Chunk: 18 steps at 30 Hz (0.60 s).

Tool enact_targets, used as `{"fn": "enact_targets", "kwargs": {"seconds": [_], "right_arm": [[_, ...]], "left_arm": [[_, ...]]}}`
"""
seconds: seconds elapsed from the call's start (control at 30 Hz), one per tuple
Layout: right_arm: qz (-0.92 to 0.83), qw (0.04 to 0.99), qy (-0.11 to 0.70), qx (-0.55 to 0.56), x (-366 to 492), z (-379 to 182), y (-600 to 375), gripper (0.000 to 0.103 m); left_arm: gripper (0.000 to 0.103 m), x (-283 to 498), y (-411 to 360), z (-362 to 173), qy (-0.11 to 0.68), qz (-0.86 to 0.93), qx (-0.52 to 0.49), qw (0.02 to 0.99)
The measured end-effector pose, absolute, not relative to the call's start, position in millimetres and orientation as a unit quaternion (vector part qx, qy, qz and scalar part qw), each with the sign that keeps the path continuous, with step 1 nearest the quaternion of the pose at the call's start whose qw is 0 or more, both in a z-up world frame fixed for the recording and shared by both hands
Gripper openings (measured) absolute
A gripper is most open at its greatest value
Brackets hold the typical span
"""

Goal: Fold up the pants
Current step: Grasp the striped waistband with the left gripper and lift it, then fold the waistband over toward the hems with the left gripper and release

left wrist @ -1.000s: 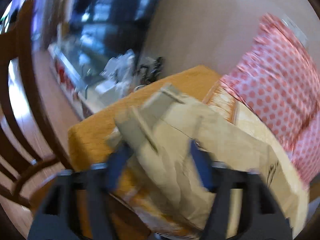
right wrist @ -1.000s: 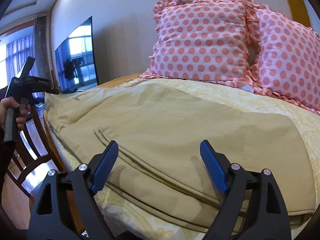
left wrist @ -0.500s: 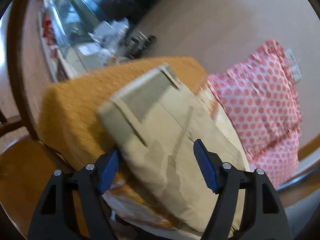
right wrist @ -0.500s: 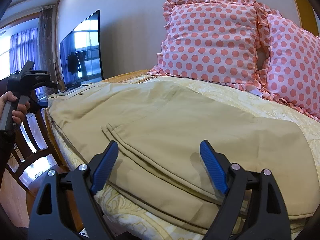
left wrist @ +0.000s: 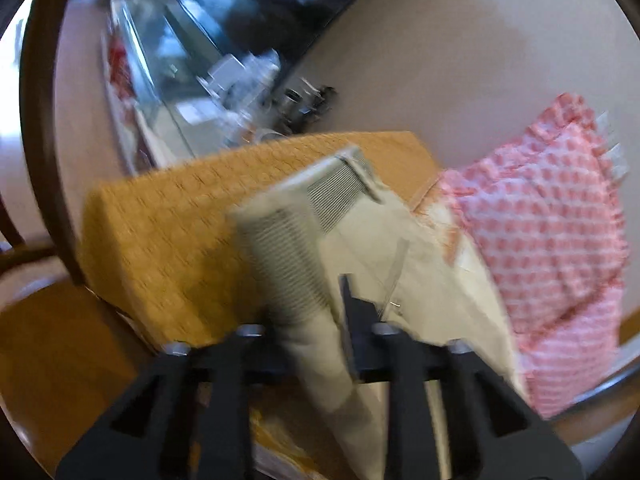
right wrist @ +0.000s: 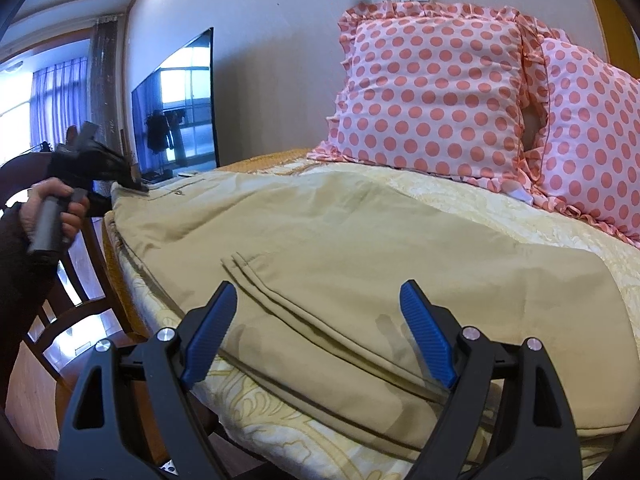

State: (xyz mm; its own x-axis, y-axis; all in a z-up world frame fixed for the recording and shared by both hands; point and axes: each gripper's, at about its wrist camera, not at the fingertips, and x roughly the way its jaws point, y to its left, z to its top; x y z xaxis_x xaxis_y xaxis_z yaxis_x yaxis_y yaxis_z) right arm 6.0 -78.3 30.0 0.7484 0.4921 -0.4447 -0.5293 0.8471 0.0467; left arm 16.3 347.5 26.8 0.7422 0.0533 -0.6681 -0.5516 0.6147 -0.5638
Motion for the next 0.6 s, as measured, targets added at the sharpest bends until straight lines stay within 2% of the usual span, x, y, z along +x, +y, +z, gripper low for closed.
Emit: {"fn": "enact_targets", "kwargs": {"seconds": [0.1,0.2,0.3,0.43,0.6], "right_arm": [[0.278,0.935,0.215,-0.039,0.3,32.4,-84.1,0.083],[0.274,0.94,0.202,-0.028,-5.0,35.5,-96.9,0.083],[0.264,0.945,0.193,-0.011,-9.0,38.7,-113.9,0.083],[0.235,0.954,0.185,0.008,-16.3,42.5,-143.0,0.084],[0.167,0.968,0.183,0.029,-29.2,44.1,-191.4,0.086]], "left_arm": [[0.01,22.3,329.3,42.7,0.308,0.205,-0.333,0.867],[0.009,30.2,285.4,83.8,0.286,0.2,-0.228,0.909],[0.008,44.5,212.6,134.7,0.258,0.143,-0.13,0.947],[0.008,58.4,101.5,171.1,0.234,0.037,-0.026,0.971],[0.008,64.9,-39.1,160.2,0.242,-0.113,0.061,0.962]]}}
